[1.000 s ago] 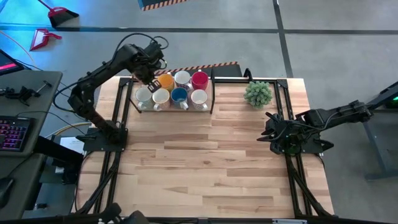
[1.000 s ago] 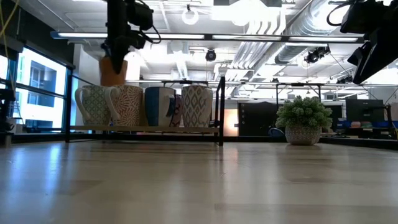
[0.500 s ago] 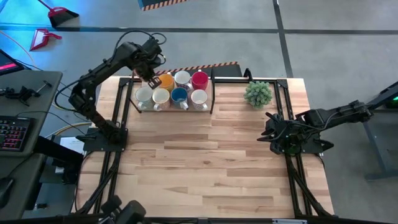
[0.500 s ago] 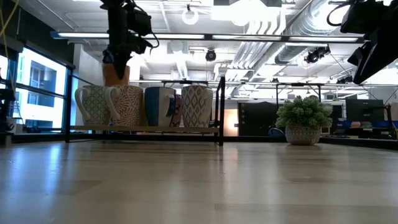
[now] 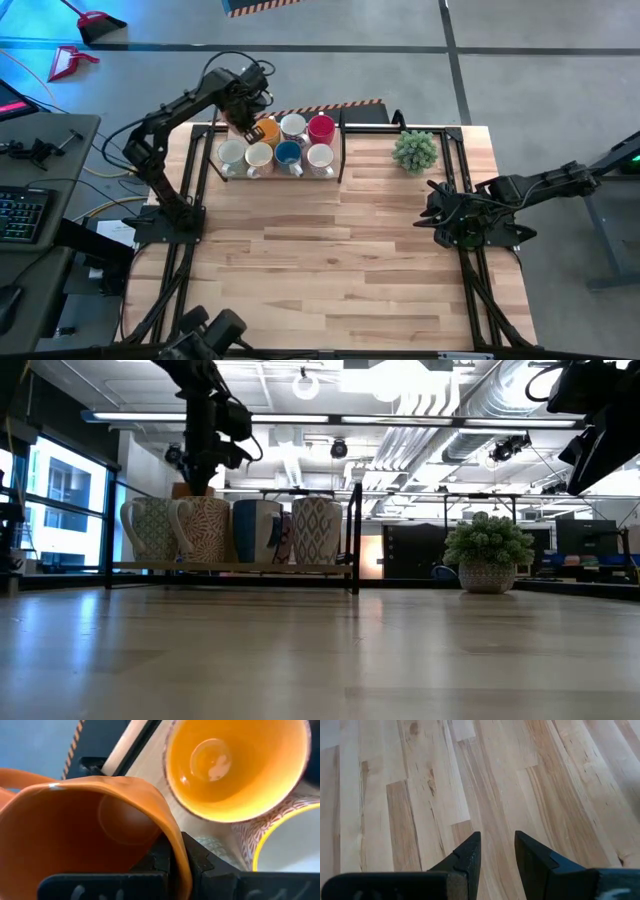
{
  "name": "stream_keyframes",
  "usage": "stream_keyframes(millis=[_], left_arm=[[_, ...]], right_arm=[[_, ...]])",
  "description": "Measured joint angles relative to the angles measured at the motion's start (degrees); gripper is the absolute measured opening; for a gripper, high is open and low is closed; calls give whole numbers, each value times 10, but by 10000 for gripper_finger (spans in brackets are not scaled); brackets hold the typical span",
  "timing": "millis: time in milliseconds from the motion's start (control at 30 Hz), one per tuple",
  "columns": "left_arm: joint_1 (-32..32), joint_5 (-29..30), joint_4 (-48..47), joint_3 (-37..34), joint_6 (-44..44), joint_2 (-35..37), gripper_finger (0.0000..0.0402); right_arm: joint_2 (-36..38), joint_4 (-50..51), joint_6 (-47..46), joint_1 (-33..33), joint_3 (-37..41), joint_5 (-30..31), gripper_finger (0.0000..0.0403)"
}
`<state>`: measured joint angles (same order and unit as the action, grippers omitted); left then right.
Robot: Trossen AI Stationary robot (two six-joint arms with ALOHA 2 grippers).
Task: Place coffee mugs
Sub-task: Put the orange mug on the shelf
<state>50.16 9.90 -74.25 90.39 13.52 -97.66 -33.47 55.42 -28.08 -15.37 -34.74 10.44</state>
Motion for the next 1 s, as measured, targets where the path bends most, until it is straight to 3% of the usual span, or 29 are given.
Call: stream_keyframes(millis=[400,567,1000], left_arm=[[8,-17,19,-75,6,-6,5],[8,-36,59,-76,7,1,5],[13,-54,49,-75,6,2,5]], right_arm=[[0,0,0,0,0,0,99],[0,0,0,0,0,0,99],[0,0,-4,0,0,0,99]])
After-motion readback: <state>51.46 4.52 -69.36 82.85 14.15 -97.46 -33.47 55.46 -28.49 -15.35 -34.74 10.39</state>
